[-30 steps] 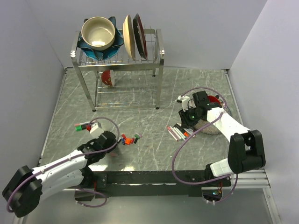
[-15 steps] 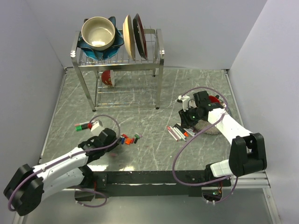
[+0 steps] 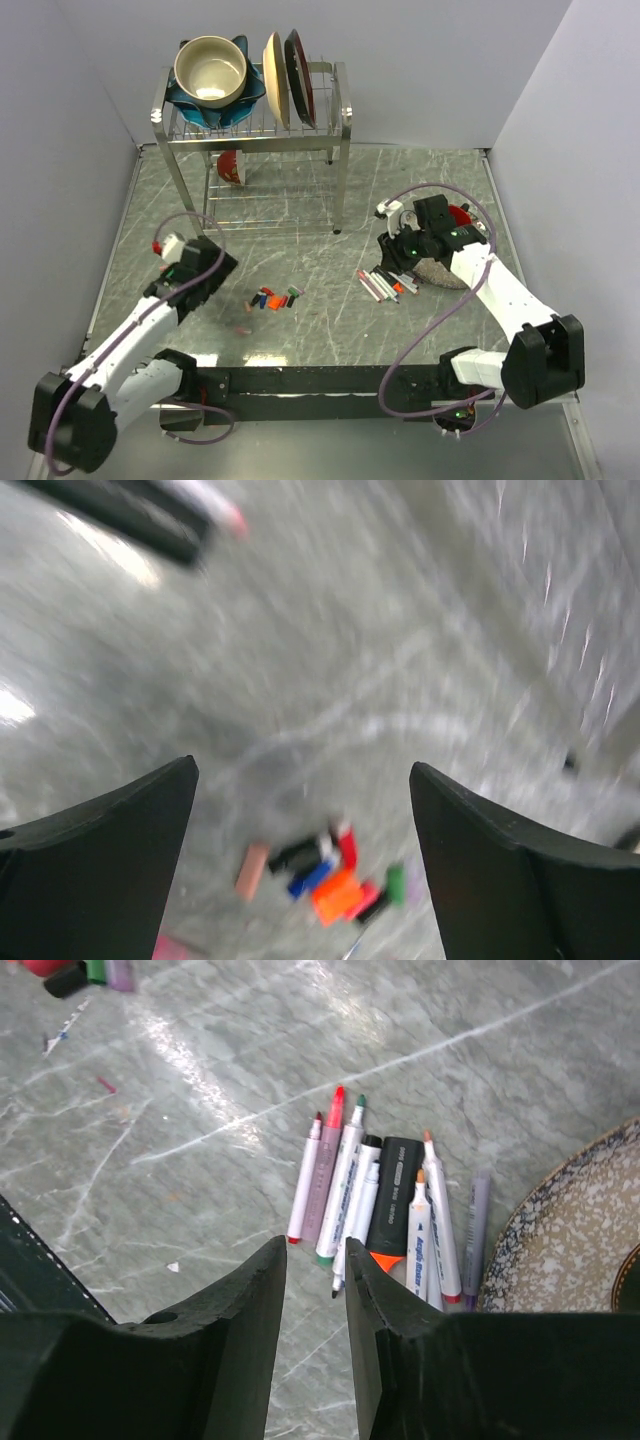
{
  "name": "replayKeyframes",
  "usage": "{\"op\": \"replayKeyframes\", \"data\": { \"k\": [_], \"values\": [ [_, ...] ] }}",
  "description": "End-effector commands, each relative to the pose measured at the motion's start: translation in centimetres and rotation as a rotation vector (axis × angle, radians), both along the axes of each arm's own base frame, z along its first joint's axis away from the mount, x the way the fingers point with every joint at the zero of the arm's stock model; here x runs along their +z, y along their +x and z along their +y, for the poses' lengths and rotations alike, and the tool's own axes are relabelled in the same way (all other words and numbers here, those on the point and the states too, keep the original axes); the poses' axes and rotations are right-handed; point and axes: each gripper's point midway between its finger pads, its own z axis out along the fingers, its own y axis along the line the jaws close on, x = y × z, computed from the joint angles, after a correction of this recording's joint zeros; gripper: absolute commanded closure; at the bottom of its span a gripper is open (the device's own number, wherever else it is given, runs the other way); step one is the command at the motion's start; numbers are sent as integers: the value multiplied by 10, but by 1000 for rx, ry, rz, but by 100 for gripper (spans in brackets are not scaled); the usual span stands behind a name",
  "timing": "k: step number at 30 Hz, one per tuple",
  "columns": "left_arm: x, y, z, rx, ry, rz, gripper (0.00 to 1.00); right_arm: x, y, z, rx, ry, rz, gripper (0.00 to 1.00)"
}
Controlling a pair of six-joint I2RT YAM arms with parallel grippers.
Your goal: Open the pen caps
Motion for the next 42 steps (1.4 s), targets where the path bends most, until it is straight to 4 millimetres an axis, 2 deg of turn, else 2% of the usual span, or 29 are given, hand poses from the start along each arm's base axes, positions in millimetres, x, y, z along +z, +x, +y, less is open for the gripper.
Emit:
{"op": "replayKeyframes", "data": {
  "k": [1,2,4,5,6,9,13,17,19,20,24,27,32,37,39,42],
  "values": [
    [21,24,27,138,-25,12,10,30,5,12,46,30,-102,62],
    [16,19,39,214,-25,66,11,30,5,13,49,28,-105,62],
    [17,24,53,293,5,118,16,31,4,15,54,23,-114,61],
    [11,18,62,347,15,168,19,32,3,16,60,21,-116,61],
    [11,23,66,370,23,191,27,31,4,17,61,15,-118,61],
    [7,28,77,418,24,223,35,28,2,20,75,3,-118,61],
    [4,40,80,426,-20,201,38,24,3,18,75,-20,-121,60],
    [2,52,98,478,-7,232,40,22,4,17,73,-27,-118,59],
    [-8,56,97,468,-3,270,41,19,4,18,76,-29,-106,59],
    [-10,59,105,488,-4,280,41,18,3,18,79,-30,-100,59],
    [-34,60,106,485,-17,365,46,16,4,18,77,-37,-94,59],
    [-41,61,110,490,-10,401,49,15,5,17,73,-37,-92,59],
    [-42,64,111,485,-7,421,50,10,6,17,70,-49,-80,59],
    [-49,60,111,488,2,472,52,10,6,16,69,-50,-82,58],
    [-53,57,109,475,-4,514,60,11,6,16,69,-49,-85,58],
    [-55,56,108,468,-4,538,63,12,6,16,69,-48,-86,58]
  ]
}}
